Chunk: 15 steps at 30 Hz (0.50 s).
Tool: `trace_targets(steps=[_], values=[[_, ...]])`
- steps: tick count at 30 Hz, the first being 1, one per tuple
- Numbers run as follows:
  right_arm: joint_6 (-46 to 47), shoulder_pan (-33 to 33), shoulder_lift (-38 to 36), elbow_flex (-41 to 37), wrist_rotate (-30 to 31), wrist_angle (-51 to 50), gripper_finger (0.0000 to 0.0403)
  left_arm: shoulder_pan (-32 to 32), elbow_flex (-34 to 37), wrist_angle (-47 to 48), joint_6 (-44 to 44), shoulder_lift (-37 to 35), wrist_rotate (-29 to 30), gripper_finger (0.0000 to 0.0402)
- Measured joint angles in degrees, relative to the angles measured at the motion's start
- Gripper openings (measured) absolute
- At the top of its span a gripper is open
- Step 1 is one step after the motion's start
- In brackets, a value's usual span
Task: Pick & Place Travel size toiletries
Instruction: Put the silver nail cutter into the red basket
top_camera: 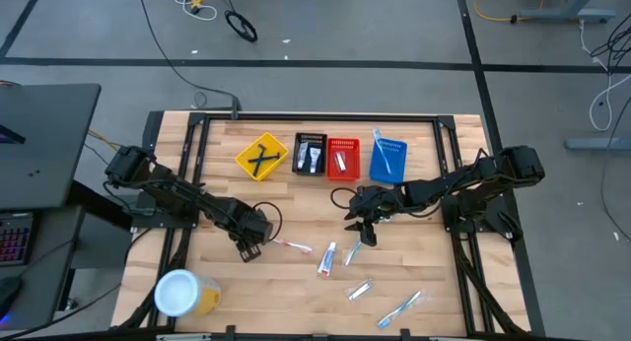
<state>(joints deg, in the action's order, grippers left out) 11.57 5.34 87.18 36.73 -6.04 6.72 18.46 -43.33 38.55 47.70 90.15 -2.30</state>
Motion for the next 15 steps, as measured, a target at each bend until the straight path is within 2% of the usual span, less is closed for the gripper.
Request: trace_targets(steps=[7, 10, 12, 15], values=[[0.0, 0.0, 0.0, 0.0, 0.0, 1.2, 0.0167, 0.0, -0.2, 0.3, -0.2, 0.1, 1.8, 0.0077], [-0.2, 0.0, 0.0, 0.0, 0.0, 2.2, 0.0167, 0.1, -1.5, 1.6, -0.7, 0.3, 3.5, 0.0077], [-0.6, 0.0, 0.0, 0.0, 0.0, 3.0, 0.0167, 0.0, -2.9, 0.4, -2.3, 0.5, 7.3, 0.0081], [-0.7, 0.0, 0.0, 0.0, 0.0, 4.7, 0.0167, -0.3, -5.3, 0.1, -5.1, 0.4, 9.8, 0.0085]])
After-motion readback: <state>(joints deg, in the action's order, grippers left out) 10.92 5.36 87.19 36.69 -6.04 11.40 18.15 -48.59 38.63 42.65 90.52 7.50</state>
